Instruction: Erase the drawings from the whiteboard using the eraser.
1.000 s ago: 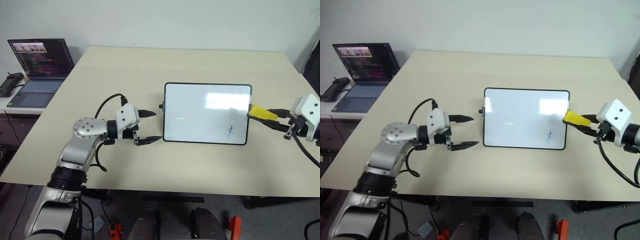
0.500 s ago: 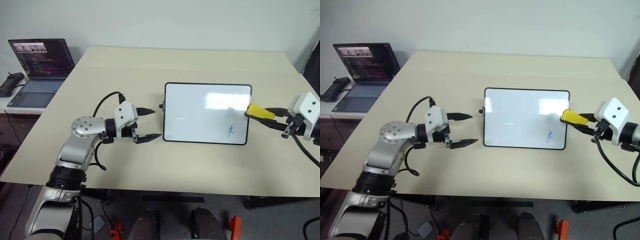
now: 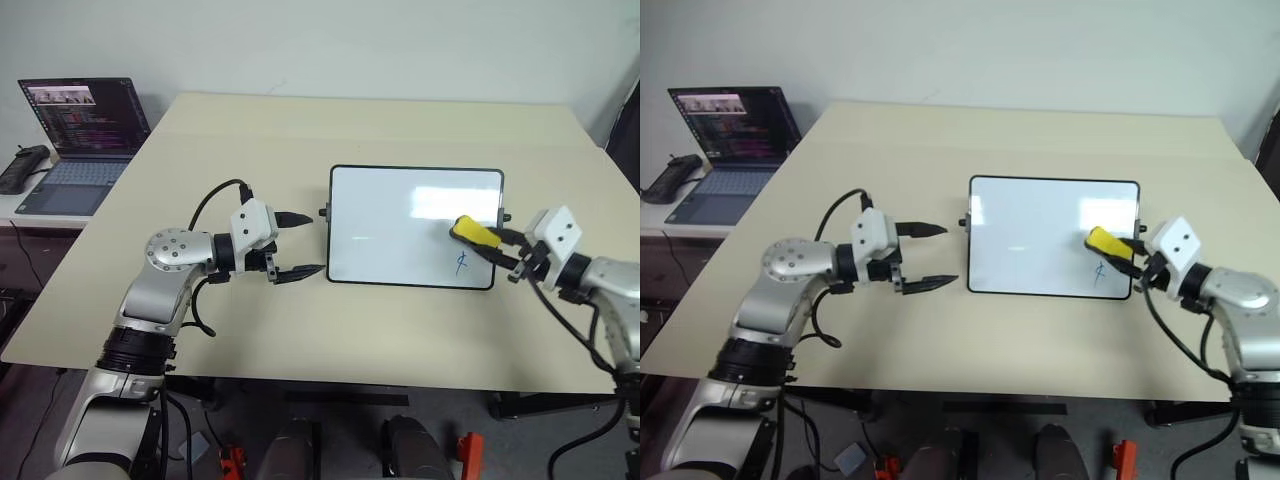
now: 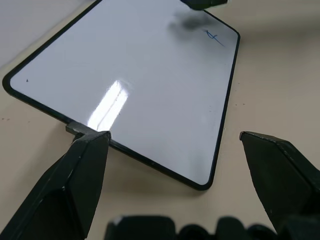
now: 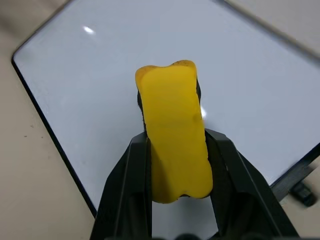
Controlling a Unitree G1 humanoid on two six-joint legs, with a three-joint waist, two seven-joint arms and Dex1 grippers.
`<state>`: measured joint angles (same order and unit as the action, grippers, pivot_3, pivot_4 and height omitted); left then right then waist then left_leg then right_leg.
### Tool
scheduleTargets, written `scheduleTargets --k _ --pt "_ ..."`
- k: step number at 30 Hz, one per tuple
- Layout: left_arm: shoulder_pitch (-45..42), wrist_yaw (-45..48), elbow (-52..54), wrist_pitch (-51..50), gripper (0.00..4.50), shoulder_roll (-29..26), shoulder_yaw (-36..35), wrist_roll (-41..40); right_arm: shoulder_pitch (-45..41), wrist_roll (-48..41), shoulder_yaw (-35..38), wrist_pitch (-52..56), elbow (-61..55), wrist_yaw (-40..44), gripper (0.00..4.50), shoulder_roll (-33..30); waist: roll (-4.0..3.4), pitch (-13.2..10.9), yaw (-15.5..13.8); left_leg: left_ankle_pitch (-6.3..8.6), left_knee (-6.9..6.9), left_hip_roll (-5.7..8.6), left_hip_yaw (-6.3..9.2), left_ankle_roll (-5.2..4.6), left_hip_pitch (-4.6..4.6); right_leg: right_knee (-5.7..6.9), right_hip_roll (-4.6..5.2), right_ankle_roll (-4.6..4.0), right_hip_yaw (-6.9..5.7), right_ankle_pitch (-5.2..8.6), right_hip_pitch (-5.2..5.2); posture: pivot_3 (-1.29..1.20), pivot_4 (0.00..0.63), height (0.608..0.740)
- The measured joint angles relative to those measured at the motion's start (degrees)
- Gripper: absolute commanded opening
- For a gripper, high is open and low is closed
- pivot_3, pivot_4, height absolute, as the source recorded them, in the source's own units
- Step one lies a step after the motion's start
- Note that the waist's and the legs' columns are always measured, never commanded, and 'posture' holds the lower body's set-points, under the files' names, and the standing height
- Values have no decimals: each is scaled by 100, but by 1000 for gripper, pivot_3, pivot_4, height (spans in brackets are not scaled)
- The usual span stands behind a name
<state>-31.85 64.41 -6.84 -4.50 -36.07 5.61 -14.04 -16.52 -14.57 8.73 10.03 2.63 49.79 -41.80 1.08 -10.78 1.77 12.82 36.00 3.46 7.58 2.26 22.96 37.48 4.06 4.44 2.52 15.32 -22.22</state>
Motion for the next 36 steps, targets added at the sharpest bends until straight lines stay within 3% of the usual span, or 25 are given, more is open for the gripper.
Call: scheduleTargets --k 11,15,18,28,36 --pt "-5 44 -51 -8 4500 46 -2 -81 -197 572 -281 -1312 1345 -336 1111 379 0 2 45 -1 8 -3 -4 1 -25 40 -4 -2 6 1 8 0 150 740" --pt "-7 70 140 -235 4500 34 -77 -282 -243 711 -437 -1709 1676 -412 1111 572 7 6 86 -2 7 -10 -3 2 -76 40 -12 -4 6 3 56 0 150 740" --pt "-2 136 311 -304 4500 -54 -100 -327 -213 811 -622 -1859 1786 -404 1111 669 9 7 126 -2 7 -14 -5 1 -125 35 -14 4 9 15 103 0 150 740" --pt "132 161 959 -813 4500 -546 -399 -583 279 891 -966 -2046 1678 -255 1111 658 32 26 132 -11 10 -32 1 -2 -137 42 -34 3 15 11 108 0 150 740" --pt "172 201 994 -943 4500 -584 -372 -622 -179 1071 -913 -2170 1924 -608 1110 547 34 26 138 -14 10 -31 -1 -2 -133 39 -34 1 25 8 101 0 150 740"
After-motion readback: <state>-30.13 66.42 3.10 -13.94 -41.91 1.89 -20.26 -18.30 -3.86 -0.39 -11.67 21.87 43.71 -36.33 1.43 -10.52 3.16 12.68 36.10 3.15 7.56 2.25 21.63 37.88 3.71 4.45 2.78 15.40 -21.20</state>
